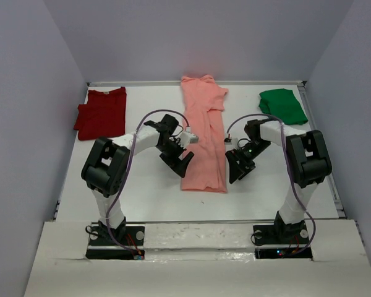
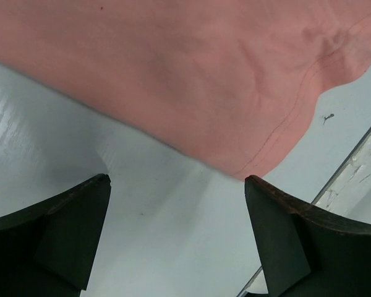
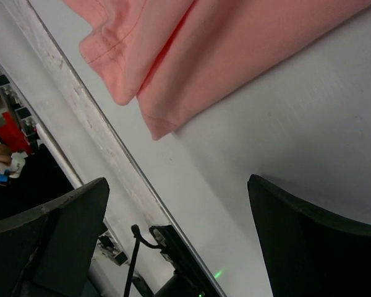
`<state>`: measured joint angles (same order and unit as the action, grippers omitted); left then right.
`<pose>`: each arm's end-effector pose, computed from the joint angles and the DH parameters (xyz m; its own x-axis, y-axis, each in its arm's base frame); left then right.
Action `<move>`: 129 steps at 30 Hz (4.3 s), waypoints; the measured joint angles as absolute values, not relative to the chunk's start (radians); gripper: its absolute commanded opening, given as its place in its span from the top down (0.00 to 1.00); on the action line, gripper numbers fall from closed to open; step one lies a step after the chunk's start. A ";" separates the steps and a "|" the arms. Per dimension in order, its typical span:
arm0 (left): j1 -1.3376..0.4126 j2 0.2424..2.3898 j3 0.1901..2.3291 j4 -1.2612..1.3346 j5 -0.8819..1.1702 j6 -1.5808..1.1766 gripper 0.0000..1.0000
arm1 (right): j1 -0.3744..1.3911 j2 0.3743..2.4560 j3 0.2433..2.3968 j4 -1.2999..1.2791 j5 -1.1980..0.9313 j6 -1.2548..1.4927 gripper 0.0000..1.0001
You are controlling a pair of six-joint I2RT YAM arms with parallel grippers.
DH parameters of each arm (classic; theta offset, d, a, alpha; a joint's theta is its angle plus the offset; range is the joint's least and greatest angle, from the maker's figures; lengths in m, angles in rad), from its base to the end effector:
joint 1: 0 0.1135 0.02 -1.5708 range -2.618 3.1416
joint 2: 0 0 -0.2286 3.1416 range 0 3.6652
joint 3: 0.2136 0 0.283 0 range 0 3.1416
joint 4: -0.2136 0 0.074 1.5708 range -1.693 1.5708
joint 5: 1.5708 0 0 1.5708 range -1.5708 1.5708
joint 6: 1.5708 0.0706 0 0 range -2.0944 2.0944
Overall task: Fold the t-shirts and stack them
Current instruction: Grab the bottom of the folded rectangular tshirt with both arms
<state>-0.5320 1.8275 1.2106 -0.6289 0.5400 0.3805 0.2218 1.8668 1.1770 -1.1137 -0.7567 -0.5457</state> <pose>0.3102 -0.2247 0.0960 -0.5441 0.6899 -0.4774 0.8386 0.4304 -0.3338 0.2911 0.1153 0.0805 -0.8085 -0.5692 -0.1496 -0.4974 0.5250 0.6907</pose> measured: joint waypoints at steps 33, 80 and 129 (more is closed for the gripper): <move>-0.584 1.782 1.071 -0.564 0.767 0.358 0.01 | 0.257 1.978 1.229 -1.100 -0.889 -0.475 0.00; -0.673 1.863 1.123 -0.738 0.807 0.421 0.26 | 0.257 1.977 1.259 -1.209 -0.937 -0.582 0.03; -0.655 1.858 1.155 -0.667 0.555 0.323 0.65 | 0.257 2.000 1.280 -1.281 -0.962 -0.656 0.03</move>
